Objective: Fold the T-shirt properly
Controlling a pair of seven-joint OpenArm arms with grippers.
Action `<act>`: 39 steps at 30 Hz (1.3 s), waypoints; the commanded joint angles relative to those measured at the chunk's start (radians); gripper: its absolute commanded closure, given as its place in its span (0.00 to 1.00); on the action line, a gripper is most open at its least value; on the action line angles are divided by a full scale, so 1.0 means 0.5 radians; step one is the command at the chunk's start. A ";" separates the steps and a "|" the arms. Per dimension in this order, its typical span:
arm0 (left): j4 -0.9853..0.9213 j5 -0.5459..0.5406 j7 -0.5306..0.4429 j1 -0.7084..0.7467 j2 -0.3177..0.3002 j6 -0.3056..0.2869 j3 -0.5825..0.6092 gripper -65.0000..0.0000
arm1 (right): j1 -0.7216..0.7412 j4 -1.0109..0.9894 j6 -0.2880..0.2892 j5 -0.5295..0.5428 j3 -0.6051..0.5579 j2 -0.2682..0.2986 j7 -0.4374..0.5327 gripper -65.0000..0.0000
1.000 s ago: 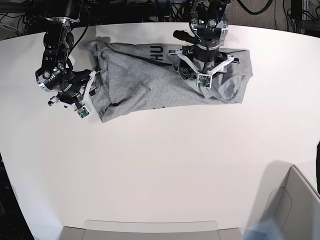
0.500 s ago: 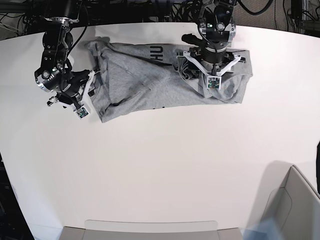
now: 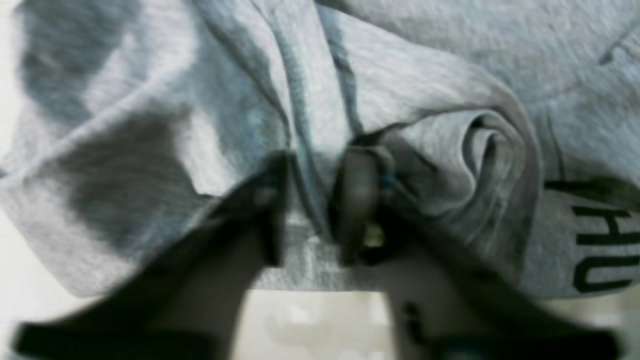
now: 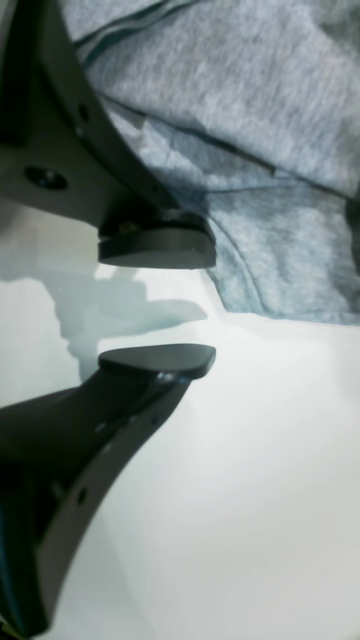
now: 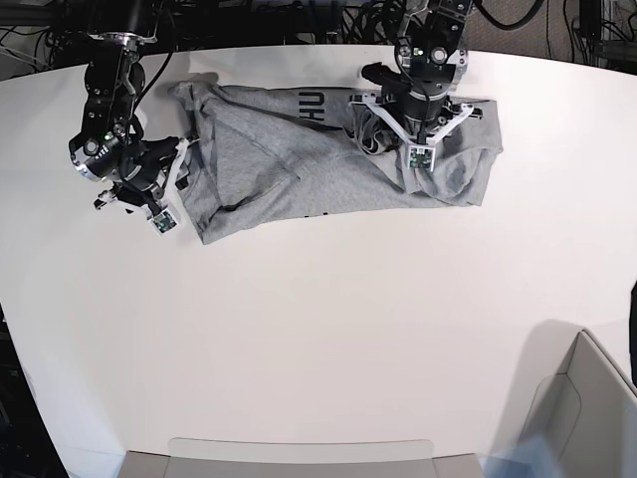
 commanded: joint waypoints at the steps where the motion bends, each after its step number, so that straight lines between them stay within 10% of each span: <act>1: 0.062 0.015 -0.050 0.003 0.003 0.016 -0.002 0.93 | 0.028 0.041 0.017 0.019 0.009 0.018 0.027 0.62; 15: 0.136 0.034 -0.059 0.104 -0.126 0.025 0.692 1.00 | 0.043 0.035 0.017 0.028 0.009 0.009 0.030 0.62; 26: 0.148 0.034 -0.044 0.123 -0.139 0.050 0.541 0.85 | 0.043 0.029 0.017 0.028 0.009 0.006 0.030 0.62; 39: 0.160 0.040 -0.130 0.095 -0.160 0.792 0.907 0.77 | 0.049 -0.047 0.017 0.028 0.009 0.006 0.064 0.62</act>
